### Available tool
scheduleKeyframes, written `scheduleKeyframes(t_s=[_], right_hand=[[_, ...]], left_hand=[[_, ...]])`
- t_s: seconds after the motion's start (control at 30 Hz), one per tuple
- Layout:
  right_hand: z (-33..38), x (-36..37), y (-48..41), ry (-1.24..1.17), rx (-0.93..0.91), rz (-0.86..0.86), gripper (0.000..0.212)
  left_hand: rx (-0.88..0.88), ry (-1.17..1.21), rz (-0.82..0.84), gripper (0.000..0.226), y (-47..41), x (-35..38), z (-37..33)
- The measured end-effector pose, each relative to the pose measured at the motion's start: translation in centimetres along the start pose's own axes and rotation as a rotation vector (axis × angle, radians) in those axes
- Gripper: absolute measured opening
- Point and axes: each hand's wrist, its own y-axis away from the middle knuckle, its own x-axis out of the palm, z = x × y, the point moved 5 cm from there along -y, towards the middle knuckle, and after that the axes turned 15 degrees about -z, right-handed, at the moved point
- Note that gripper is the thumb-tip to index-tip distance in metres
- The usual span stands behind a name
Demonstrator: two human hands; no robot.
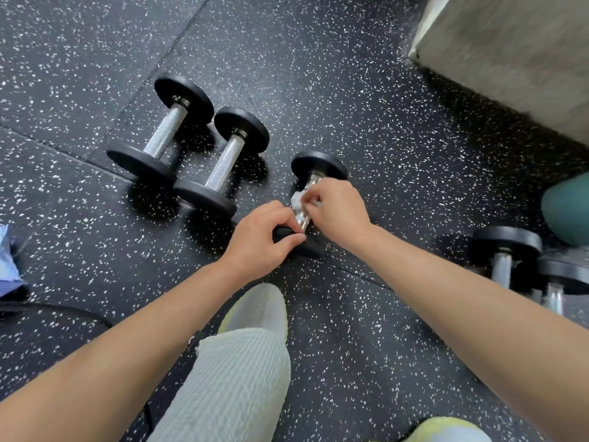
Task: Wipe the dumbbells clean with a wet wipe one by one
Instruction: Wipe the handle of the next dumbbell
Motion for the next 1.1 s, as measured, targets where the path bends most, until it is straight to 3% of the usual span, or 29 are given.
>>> scheduleKeyframes(t_s=[0.17,0.43,0.67,0.87,1.1], right_hand=[[-0.5,-0.5,-1.7,0.148,0.048,-0.163,0.021],[0.3,-0.5,0.7,0.133,-0.163,-0.076,0.014],[-1.0,-1.0,-0.8,0.191,-0.005,-0.214,0.019],[-0.4,-0.6,1.8,0.146,-0.152,-0.114,0.014],[-0.9,-1.2,-0.6,0.182,-0.022,-0.160,0.022]], left_hand=[[0.012,0.018,0.010,0.012,0.4,0.1,-0.5],[0.037,0.045,0.017,0.008,0.7,0.5,-0.6],[0.035,0.074,0.017,0.017,1.3,1.3,-0.9],[0.043,0.065,0.036,0.017,1.1,1.7,-1.1],[0.040,0.050,0.024,0.015,1.1,1.1,-1.0]])
